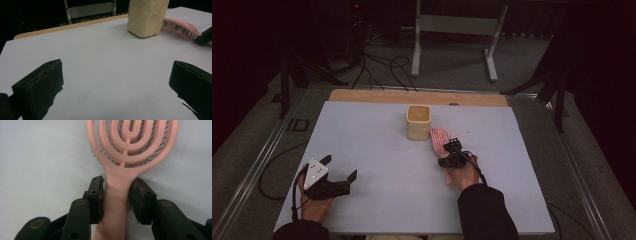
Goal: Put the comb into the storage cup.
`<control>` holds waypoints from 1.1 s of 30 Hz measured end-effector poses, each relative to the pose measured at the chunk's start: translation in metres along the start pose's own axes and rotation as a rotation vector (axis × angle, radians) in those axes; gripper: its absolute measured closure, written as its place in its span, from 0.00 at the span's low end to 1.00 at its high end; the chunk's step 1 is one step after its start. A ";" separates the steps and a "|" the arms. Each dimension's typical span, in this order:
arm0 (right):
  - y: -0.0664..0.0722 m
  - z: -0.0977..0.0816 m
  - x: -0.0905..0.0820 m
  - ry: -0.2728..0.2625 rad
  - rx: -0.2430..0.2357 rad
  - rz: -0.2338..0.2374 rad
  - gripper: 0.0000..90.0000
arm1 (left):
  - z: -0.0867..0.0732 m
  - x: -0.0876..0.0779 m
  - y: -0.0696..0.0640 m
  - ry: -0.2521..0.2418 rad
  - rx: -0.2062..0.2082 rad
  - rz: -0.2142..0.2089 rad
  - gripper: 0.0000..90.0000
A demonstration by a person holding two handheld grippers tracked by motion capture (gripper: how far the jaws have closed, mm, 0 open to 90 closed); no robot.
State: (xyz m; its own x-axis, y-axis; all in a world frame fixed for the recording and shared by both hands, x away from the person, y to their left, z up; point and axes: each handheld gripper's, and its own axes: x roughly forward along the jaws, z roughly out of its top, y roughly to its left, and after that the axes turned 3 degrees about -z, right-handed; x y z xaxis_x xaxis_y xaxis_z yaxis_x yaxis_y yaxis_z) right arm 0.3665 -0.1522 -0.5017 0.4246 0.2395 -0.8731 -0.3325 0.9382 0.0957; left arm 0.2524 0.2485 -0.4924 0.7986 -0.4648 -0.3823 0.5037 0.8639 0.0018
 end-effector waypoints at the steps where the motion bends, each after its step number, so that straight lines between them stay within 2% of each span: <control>1: -0.002 0.000 0.000 -0.002 0.013 0.010 0.73 | 0.000 0.000 0.000 0.001 0.000 0.000 0.00; 4: -0.008 -0.003 -0.001 -0.016 0.049 0.039 0.75 | 0.000 0.000 0.000 0.001 0.001 0.000 0.00; 7: -0.013 -0.005 -0.002 -0.025 0.077 0.046 0.77 | 0.000 0.000 0.000 0.002 0.002 -0.001 0.00; 10: -0.017 -0.008 -0.004 -0.034 0.084 0.059 0.77 | 0.000 0.001 0.000 0.003 0.002 0.001 0.00; 17: -0.018 -0.011 -0.006 -0.045 0.080 0.056 0.77 | 0.000 0.001 0.000 0.005 0.003 0.002 0.00; 24: -0.017 -0.012 -0.012 -0.070 0.054 0.034 0.77 | 0.000 0.001 0.000 0.007 0.005 0.000 0.00; 33: -0.020 -0.013 -0.021 -0.106 0.048 0.031 0.77 | 0.000 0.001 0.000 0.009 0.005 -0.001 0.00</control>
State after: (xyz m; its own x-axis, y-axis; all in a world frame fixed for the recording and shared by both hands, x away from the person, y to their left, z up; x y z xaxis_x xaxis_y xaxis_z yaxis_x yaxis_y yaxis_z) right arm 0.3535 -0.1788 -0.4916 0.5021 0.2913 -0.8143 -0.3074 0.9402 0.1468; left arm 0.2532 0.2475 -0.4933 0.7948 -0.4641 -0.3910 0.5064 0.8623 0.0060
